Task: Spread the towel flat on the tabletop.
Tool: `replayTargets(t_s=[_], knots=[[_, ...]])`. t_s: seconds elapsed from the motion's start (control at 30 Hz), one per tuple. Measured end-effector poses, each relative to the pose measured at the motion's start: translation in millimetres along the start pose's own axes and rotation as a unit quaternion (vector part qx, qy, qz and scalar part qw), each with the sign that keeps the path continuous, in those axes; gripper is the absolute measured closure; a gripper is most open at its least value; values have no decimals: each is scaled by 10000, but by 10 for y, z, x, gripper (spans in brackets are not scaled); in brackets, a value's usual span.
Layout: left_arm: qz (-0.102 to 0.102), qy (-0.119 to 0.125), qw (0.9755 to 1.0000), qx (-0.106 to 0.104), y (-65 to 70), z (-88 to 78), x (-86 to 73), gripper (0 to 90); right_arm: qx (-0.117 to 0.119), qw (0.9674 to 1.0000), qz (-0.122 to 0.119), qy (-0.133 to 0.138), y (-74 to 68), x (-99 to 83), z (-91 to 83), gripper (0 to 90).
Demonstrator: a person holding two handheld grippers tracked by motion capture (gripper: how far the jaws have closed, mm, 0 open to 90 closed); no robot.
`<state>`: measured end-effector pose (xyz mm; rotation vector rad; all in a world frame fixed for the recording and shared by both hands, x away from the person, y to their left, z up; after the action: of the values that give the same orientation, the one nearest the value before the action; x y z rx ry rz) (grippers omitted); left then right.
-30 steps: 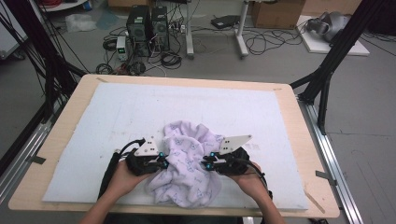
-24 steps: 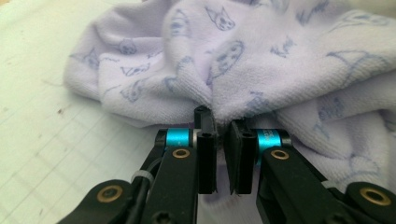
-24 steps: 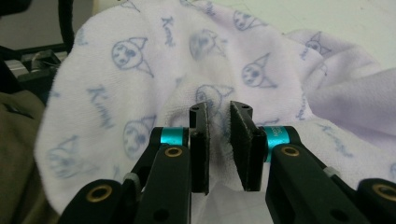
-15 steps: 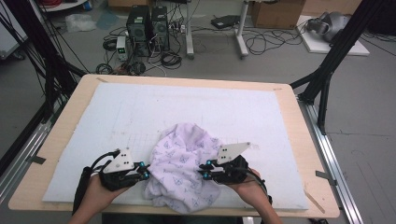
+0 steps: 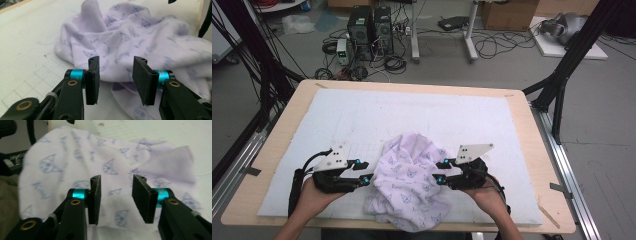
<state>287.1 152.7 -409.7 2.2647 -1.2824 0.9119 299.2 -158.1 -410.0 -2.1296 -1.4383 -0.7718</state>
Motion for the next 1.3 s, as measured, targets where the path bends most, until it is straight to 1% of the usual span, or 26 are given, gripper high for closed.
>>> replayTargets(t_s=[0.07, 0.1, 0.13, 0.17, 0.23, 0.33, 0.4, 0.43, 0.5, 0.57, 0.63, 0.67, 0.7, 0.73, 0.8, 0.87, 0.9, 0.93, 1.0, 1.03, 1.1, 1.2, 1.3], knots=[[33, -22, 10000, 15, -49, 70, 54, 562, -11, 10000, 83, 28, 86, -9, 43, 568], [52, -37, 10000, 21, -79, 118, 83, 561, -36, 9999, 152, -8, 119, -20, 75, 562], [42, -38, 10000, 7, -103, 176, 112, 560, -23, 9998, 173, -67, 146, -39, 121, 557], [27, -40, 10000, -19, -109, 202, 123, 553, 28, 9997, 200, -101, 152, -60, 164, 549], [44, -143, 9999, 2, -158, 301, 150, 543, 52, 9996, 194, -195, 150, -89, 215, 529], [-18, -318, 9995, 42, -226, 474, 180, 493, -2, 9992, 225, -336, 134, -162, 286, 520], [-52, -415, 9991, 2, -252, 570, 186, 477, -6, 9987, 300, -408, 146, -214, 329, 511], [-53, -505, 9987, 30, -260, 620, 182, 476, -14, 9985, 309, -459, 153, -235, 357, 511], [-72, -648, 9979, 14, -262, 711, 168, 480, -52, 9976, 301, -621, 161, -261, 410, 511], [-40, -892, 9960, -2, -263, 789, 135, 521, -78, 9966, 235, -783, 171, -273, 476, 515], [-12, -1065, 9943, 30, -259, 846, 101, 562, -44, 9953, 272, -928, 174, -282, 534, 529], [-10, -1108, 9938, 67, -261, 862, 87, 580, -29, 9949, 261, -976, 180, -285, 564, 547], [-22, -1097, 9939, 68, -264, 870, 76, 583, -33, 9943, 268, -1030, 178, -287, 587, 561], [-54, -1049, 9944, 72, -267, 874, 69, 586, -34, 9942, 240, -1044, 179, -284, 603, 576], [-68, -1043, 9945, 94, -272, 870, 58, 612, -11, 9941, 222, -1059, 179, -280, 609, 619], [-100, -1069, 9941, 123, -285, 861, 47, 677, 36, 9944, 205, -1039, 190, -284, 613, 662], [-102, -1074, 9941, 123, -296, 859, 46, 712, 100, 9945, 234, -1015, 199, -287, 612, 707], [-181, -1113, 9935, 158, -308, 857, 42, 735, 113, 9945, 249, -1008, 208, -289, 610, 738], [-238, -1182, 9925, 179, -317, 855, 52, 773, 228, 9944, 313, -987, 220, -292, 614, 796], [-211, -1218, 9921, 219, -320, 854, 58, 786, 266, 9944, 309, -977, 219, -289, 615, 806], [-206, -1244, 9915, 310, -318, 849, 72, 825, 258, 9944, 272, -990, 222, -284, 610, 819], [-250, -1214, 9916, 360, -329, 823, 73, 848, 216, 9951, 255, -929, 237, -259, 555, 825], [-323, -1160, 9923, 303, -350, 758, 71, 854, 149, 9964, 286, -782, 275, -210, 458, 826]])
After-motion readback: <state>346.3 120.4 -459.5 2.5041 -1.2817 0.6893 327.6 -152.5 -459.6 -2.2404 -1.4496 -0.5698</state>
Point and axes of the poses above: each handheld gripper's, and its own axes: z roughly forward along the jaws, x roughly out of its top, y roughly to its right, the point moved 5 cm from there along z, roughly forward along the jaws, and after that the axes turned 14 degrees about -y, right-handed, at the moved point
